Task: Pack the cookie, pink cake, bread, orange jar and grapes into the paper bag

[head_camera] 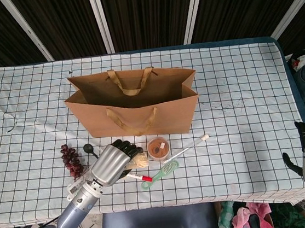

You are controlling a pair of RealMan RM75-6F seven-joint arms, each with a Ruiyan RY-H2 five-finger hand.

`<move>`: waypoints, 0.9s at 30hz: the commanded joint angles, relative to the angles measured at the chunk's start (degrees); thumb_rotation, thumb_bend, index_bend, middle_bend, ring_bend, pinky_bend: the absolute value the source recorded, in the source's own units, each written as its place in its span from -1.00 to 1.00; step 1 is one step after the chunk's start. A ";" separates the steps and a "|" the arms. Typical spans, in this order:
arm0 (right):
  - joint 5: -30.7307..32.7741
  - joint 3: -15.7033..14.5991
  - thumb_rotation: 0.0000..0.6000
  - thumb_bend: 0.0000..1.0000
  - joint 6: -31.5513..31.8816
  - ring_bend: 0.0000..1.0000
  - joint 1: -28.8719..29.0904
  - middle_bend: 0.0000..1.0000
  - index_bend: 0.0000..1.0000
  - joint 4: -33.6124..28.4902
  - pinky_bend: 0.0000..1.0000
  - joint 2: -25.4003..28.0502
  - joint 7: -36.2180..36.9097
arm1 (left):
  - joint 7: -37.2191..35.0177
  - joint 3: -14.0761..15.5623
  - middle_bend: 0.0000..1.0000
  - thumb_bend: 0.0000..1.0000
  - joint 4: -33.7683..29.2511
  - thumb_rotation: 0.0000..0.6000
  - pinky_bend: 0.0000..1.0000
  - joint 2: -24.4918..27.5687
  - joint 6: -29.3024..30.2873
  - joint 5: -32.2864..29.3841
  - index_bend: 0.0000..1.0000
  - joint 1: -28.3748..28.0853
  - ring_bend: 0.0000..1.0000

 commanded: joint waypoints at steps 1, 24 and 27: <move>0.14 0.10 1.00 -0.57 -0.07 -0.57 -0.04 -0.71 -0.73 0.04 -0.53 -0.01 0.01 | 2.39 -2.81 0.02 -0.25 -4.51 1.00 -0.08 2.22 0.81 1.52 -0.26 -1.14 -0.23; 1.20 0.55 1.00 -0.57 -0.87 -0.57 0.19 -0.71 -0.73 2.90 -0.53 -1.80 -2.93 | 2.00 -28.14 0.00 -0.25 1.49 1.00 -0.08 -1.33 -2.98 -13.74 -0.26 -19.13 -0.23; 1.37 0.53 1.00 -0.57 -1.12 -0.57 0.26 -0.71 -0.73 3.32 -0.53 -2.09 -3.10 | 1.96 -29.18 -0.01 -0.25 3.92 1.00 -0.08 -0.94 -2.55 -13.54 -0.25 -20.39 -0.23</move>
